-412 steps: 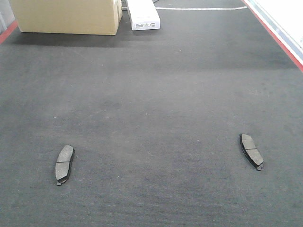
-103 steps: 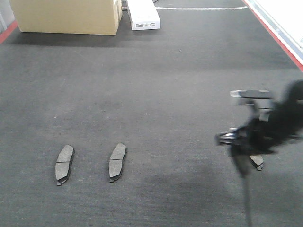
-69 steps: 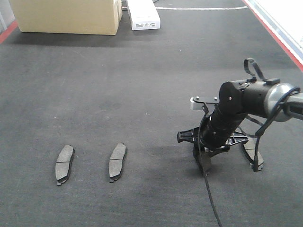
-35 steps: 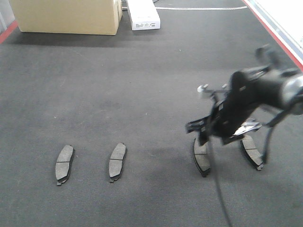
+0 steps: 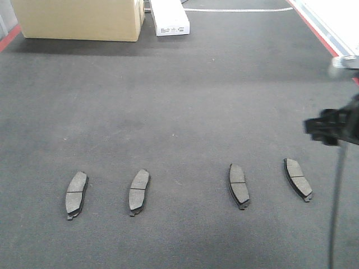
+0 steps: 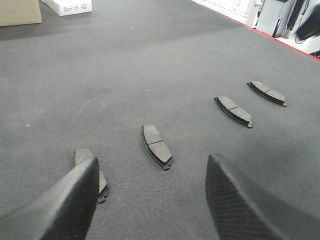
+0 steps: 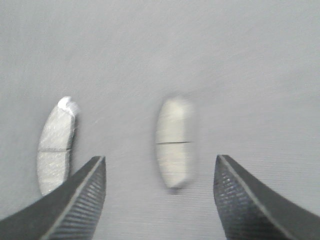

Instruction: Move and align brake pads A on conveyor

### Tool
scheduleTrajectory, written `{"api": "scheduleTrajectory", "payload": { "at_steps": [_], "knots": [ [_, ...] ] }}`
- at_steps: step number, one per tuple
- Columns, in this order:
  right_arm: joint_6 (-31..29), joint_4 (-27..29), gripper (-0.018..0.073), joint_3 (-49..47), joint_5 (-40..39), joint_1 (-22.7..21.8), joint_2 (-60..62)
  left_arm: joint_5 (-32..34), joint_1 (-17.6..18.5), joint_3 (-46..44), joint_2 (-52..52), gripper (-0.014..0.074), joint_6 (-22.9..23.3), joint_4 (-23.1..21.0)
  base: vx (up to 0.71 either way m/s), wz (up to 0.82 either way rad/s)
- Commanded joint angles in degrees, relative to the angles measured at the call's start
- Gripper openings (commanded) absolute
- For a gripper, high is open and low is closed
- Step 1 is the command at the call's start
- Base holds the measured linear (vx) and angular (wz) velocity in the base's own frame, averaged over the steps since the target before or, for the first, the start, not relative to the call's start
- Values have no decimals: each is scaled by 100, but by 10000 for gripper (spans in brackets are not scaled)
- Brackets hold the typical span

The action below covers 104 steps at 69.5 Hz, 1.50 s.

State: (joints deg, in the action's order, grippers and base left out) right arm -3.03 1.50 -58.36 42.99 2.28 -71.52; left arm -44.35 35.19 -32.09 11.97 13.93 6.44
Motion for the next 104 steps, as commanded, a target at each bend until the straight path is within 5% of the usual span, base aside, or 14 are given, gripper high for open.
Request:
{"api": "scheduleTrajectory", "payload": {
  "at_steps": [1, 37, 53, 67, 76, 85, 88, 104],
  "knots": [
    [-139, 4, 441, 283, -638, 37, 937, 384, 47, -126, 72, 450, 10, 5, 0, 0],
    [-154, 281, 437, 1773, -327, 208, 4931, 476, 47, -78, 72, 450, 10, 69, 0, 0],
    [-1158, 1095, 437, 2527, -795, 208, 6211, 487, 47, -78, 72, 450, 5, 96, 0, 0],
    [-1201, 1227, 429, 2786, -1088, 202, 6510, 512, 47, -78, 72, 442, 5, 96, 0, 0],
    [-1201, 1227, 331, 2786, -1088, 202, 6510, 517, 47, -78, 72, 303, 0, 96, 0, 0],
    [-1201, 1227, 65, 2786, -1088, 202, 6510, 524, 47, -78, 72, -8, 0, 96, 0, 0],
    [-1201, 1215, -15, 2786, -1082, 202, 6510, 542, 47, -78, 72, -8, 0, 96, 0, 0],
    [-1201, 1228, -9, 2786, -1031, 202, 6510, 413, 47, -78, 72, -7, 6, 48, 0, 0]
  ]
}}
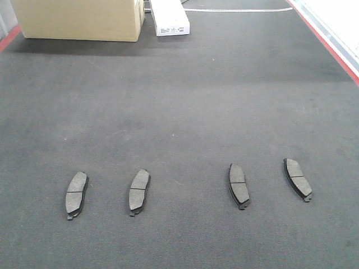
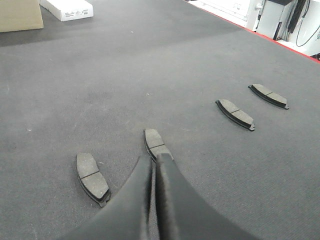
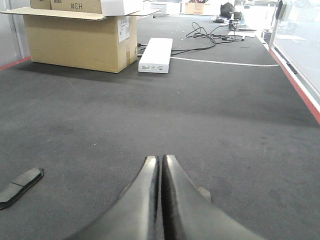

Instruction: Move and align brake pads A on conveyor

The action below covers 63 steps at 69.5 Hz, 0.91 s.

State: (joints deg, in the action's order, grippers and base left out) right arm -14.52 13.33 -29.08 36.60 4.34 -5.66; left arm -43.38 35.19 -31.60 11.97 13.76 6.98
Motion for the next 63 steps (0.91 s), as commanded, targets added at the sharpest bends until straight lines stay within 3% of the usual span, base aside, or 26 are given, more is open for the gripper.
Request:
{"api": "scheduleTrajectory", "payload": {
  "at_steps": [1, 34, 42, 51, 63],
  "knots": [
    [-52, 45, -9, -142, -392, -5, -75, 309, 47, -127, 72, -7, 23, -6, 0, 0],
    [-52, 45, -9, -142, -392, -5, -75, 476, -69, 64, 67, -6, 6, 11, 0, 0],
    [-52, 45, -9, -142, -392, -5, -75, 1052, -849, 469, -68, -6, -495, -91, 0, 0],
    [-52, 45, -9, -142, -392, -5, -75, 2146, -1895, 1318, -503, -6, -1223, -573, 0, 0],
    [-52, 45, -9, -142, -392, -5, -75, 3170, -3114, 2464, -1138, -6, -1223, -826, 0, 0]
  ]
}}
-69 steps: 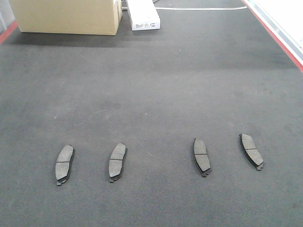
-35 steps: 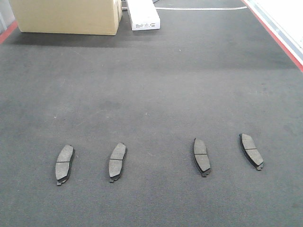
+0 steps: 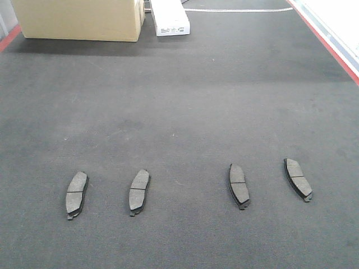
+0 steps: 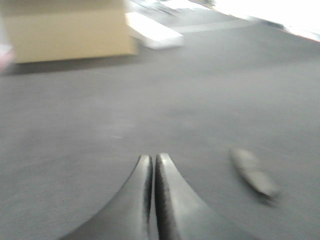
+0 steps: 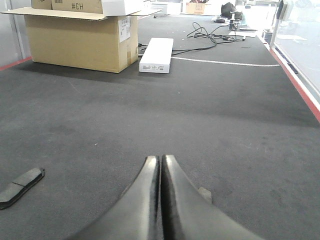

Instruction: Move and align brake pads A on conveyor

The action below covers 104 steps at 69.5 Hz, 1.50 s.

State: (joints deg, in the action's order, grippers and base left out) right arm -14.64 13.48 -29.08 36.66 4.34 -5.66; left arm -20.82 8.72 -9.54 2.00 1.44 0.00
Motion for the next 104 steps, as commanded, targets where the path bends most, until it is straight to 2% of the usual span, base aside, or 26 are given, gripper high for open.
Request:
{"api": "scheduleTrajectory", "payload": {
  "at_steps": [1, 7, 16, 22, 32, 40, 95, 104],
  "knots": [
    [-40, 31, -9, -142, -398, -5, -75, 952, -538, 355, -191, -6, 30, -128, 0, 0],
    [-40, 31, -9, -142, -398, -5, -75, 1155, -915, 706, -327, -6, 208, -49, 0, 0],
    [-40, 31, -9, -142, -398, -5, -75, 1780, -1198, 1265, -361, -6, 542, 0, 0, 0],
    [-40, 31, -10, -142, -403, -5, -75, 1720, -1191, 1244, -361, -6, 711, 143, 0, 0],
    [-40, 31, -10, -142, -398, -5, -75, 1751, -1187, 1244, -361, -6, 711, 140, 0, 0],
    [-40, 31, -10, -142, -398, -5, -75, 2050, -1187, 1244, -361, -6, 711, 136, 0, 0],
    [-40, 31, -10, -129, -397, -5, -75, 2082, -1187, 1244, -355, -6, 711, 136, 0, 0],
    [170, -796, -10, 218, -760, -96, 77, 2082, -1187, 1244, -355, -6, 711, 136, 0, 0]
  ]
}}
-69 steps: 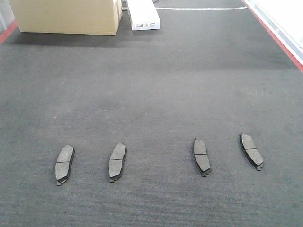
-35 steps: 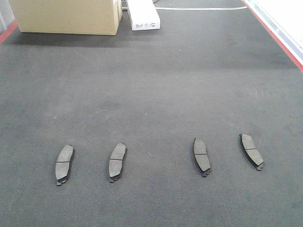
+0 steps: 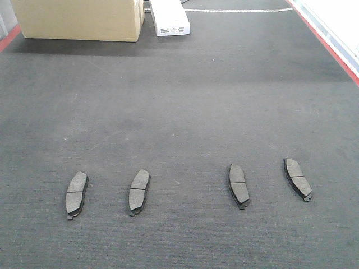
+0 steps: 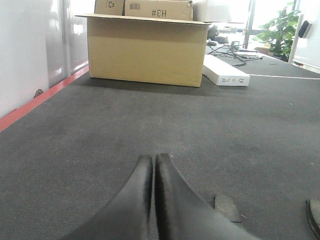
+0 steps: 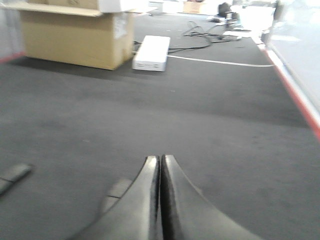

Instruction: Move and align brake pads A on conveyor

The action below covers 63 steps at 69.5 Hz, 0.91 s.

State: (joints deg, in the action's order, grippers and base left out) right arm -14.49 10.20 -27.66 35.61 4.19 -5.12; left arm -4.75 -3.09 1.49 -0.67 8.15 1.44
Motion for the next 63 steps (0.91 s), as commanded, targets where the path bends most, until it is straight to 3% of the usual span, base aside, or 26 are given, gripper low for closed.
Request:
{"api": "scheduleTrajectory", "payload": {
  "at_steps": [1, 7, 16, 37, 63],
  "knots": [
    [217, -567, -10, 138, -726, -98, 52, 475, -6, 142, -87, -6, 39, -8, 0, 0],
    [523, -795, -10, 670, -1393, -136, 312, 475, -6, 136, -87, -6, 39, -8, 0, 0],
    [528, -873, -10, 1490, -2260, -136, 670, 475, -6, 136, -87, -6, 39, -8, 0, 0],
    [528, -898, -10, 2960, -3480, -136, 663, 475, -6, 136, -87, -6, 39, -8, 0, 0],
    [528, -876, -10, 2959, -3463, -136, 663, 475, -6, 136, -87, -6, 39, -8, 0, 0]
  ]
}}
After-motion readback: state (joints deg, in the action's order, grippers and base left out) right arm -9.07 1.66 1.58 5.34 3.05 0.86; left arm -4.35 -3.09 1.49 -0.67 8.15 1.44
